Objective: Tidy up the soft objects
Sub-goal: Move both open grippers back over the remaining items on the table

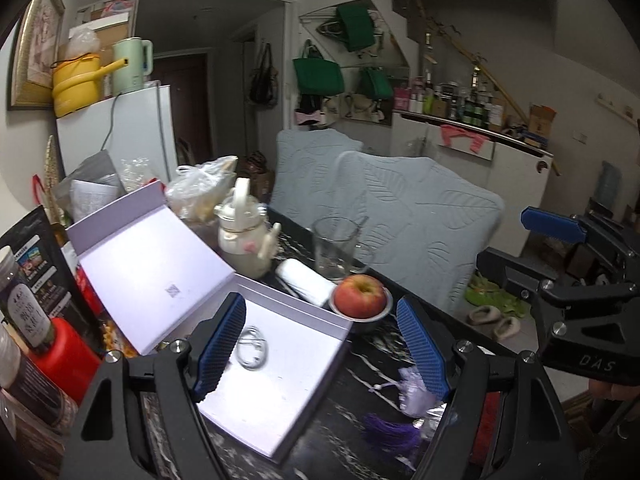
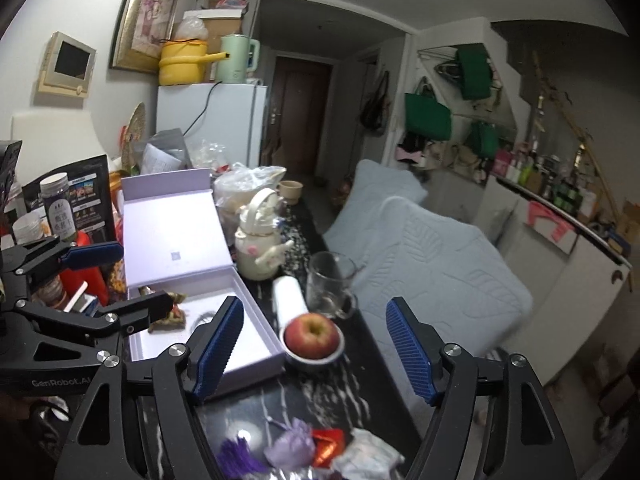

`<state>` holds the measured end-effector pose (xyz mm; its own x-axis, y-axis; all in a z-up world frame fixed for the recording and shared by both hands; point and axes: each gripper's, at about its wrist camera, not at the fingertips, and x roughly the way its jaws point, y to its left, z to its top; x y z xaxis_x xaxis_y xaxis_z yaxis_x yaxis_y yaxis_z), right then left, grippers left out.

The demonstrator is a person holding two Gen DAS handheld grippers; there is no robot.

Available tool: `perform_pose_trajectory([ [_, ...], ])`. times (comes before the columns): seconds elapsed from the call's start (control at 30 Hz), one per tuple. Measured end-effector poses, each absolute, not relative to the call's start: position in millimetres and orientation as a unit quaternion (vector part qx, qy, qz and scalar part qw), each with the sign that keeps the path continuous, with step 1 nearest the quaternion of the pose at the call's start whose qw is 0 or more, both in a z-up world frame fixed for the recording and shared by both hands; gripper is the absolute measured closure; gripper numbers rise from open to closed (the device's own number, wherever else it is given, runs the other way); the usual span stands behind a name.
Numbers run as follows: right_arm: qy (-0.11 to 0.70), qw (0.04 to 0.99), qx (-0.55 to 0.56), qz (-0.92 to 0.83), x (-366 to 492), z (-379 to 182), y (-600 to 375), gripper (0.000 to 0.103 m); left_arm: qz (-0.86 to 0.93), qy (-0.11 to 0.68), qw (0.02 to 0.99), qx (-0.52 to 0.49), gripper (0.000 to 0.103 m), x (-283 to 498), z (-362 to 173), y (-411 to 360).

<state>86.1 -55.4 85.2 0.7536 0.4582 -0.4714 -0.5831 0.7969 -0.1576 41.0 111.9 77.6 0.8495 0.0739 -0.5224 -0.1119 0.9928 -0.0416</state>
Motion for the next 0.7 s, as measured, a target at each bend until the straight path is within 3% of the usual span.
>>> perform_pose_trajectory([
  [0.7,0.261,0.936,-0.096,0.217,33,45,-166,0.021,-0.025,0.305,0.950,-0.056,0.023,6,45,36],
])
